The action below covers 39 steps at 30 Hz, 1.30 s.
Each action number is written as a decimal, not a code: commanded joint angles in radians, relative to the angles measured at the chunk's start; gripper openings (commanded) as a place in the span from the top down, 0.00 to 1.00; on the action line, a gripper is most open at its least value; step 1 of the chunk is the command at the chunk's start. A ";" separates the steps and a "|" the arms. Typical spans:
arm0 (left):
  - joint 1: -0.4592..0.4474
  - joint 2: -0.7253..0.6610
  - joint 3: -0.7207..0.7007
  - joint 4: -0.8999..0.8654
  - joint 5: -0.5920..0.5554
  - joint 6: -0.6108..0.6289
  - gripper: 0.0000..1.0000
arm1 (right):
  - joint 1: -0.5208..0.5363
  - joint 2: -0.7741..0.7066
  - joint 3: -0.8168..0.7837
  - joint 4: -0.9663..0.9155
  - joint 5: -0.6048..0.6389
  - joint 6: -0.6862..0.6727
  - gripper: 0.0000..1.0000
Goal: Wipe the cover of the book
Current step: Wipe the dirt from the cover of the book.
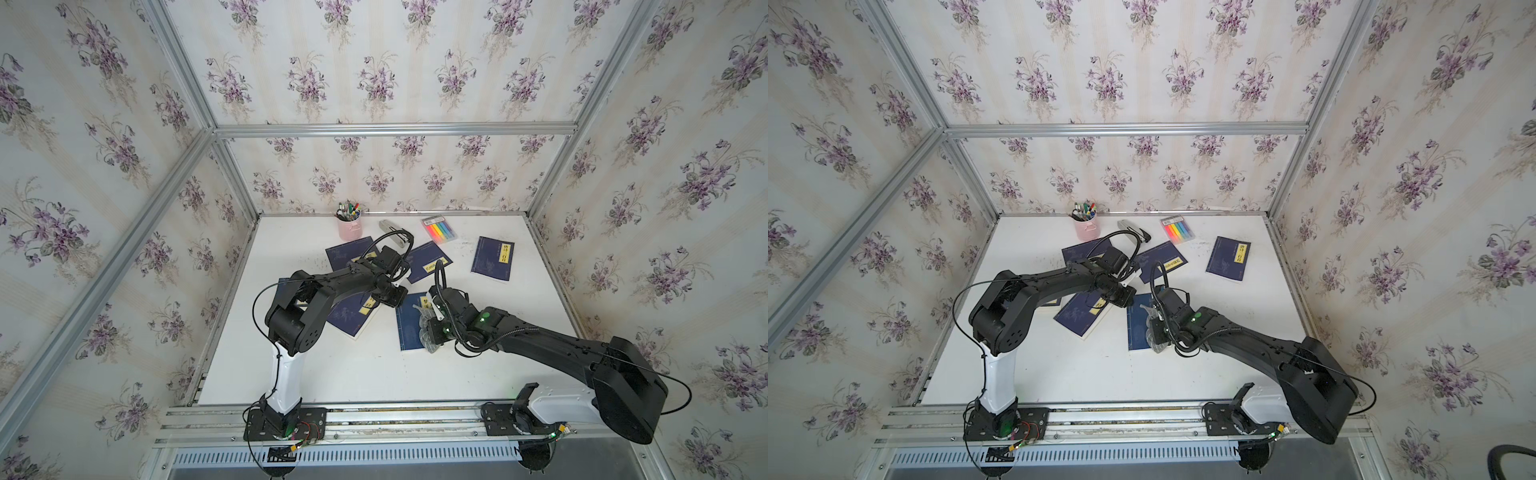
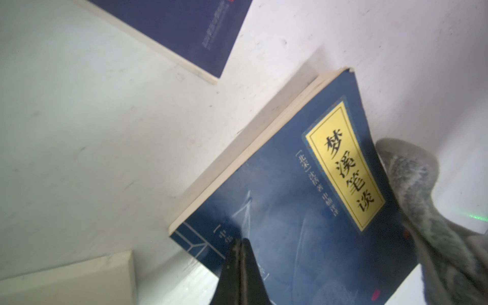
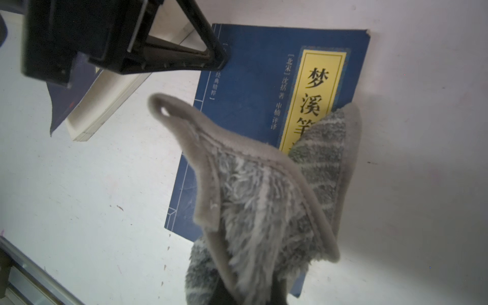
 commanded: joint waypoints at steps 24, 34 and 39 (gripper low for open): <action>0.025 0.074 0.006 -0.016 -0.006 -0.022 1.00 | 0.111 0.169 -0.045 0.171 0.062 0.199 1.00; 0.027 0.094 0.018 -0.025 0.006 -0.019 1.00 | 0.030 0.087 -0.075 0.079 0.135 0.202 1.00; 0.029 0.099 0.018 -0.027 0.004 -0.018 1.00 | 0.048 0.128 -0.068 0.164 0.027 0.188 1.00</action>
